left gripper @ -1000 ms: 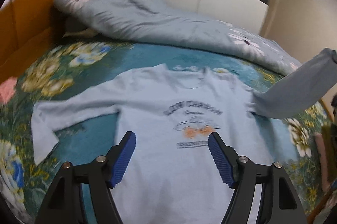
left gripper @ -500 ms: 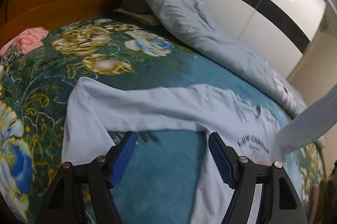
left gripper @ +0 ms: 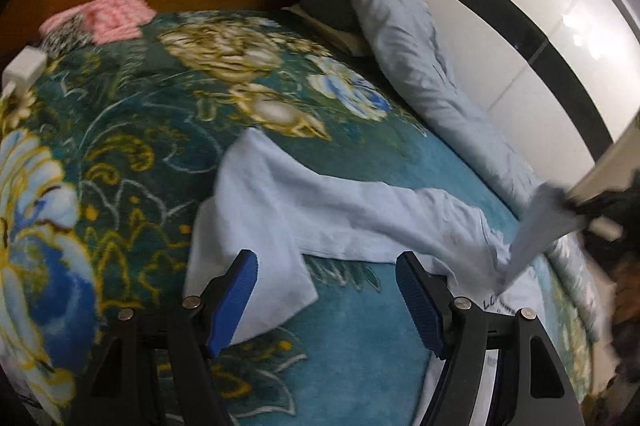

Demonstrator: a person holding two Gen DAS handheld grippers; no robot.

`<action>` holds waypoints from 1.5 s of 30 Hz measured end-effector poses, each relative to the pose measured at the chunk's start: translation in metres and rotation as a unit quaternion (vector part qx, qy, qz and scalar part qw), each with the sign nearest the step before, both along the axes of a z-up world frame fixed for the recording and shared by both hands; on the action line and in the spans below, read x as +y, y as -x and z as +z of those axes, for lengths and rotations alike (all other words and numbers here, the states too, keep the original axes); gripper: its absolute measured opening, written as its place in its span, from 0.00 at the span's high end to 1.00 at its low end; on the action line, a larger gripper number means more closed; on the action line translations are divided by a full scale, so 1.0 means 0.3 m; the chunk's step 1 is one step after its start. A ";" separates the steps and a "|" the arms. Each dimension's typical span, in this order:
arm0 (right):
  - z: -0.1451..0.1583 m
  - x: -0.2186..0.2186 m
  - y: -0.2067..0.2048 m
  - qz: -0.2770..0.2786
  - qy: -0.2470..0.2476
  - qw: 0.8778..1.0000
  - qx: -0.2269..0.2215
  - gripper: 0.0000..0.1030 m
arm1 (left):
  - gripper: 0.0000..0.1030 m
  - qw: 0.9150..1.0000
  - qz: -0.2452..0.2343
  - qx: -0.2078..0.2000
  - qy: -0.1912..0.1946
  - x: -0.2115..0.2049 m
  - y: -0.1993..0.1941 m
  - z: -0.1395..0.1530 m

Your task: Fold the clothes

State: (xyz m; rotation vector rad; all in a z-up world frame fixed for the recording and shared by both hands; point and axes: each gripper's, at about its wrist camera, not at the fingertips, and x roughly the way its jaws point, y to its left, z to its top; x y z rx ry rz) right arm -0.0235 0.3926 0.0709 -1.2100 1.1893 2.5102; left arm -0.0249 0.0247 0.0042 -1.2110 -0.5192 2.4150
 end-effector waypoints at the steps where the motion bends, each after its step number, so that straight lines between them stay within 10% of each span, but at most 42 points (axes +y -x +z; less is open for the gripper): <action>1: -0.047 -0.029 0.037 0.009 -0.001 1.000 -0.012 0.96 | 0.27 1.000 0.004 -0.006 -0.006 -0.015 0.007 -0.006; 9: -0.248 -0.143 0.153 0.053 -0.060 0.994 -0.076 0.93 | 0.27 0.999 0.021 -0.024 -0.019 -0.073 0.036 -0.012; 14: -0.242 -0.178 0.159 0.088 -0.093 0.989 -0.072 0.86 | 0.27 0.999 0.035 0.001 0.008 -0.075 0.019 0.018; 17: -0.226 -0.205 0.153 0.111 -0.094 0.987 -0.062 0.64 | 0.27 0.999 0.042 0.020 0.023 -0.074 0.005 0.040; 23: -0.169 -0.305 0.131 0.144 -0.143 0.978 -0.049 0.63 | 0.27 0.998 0.048 0.031 0.027 -0.085 -0.005 0.060; 45: -0.292 -0.740 0.145 0.289 -0.074 0.953 -0.059 0.62 | 0.26 0.988 0.154 0.002 -0.003 -0.386 0.022 0.029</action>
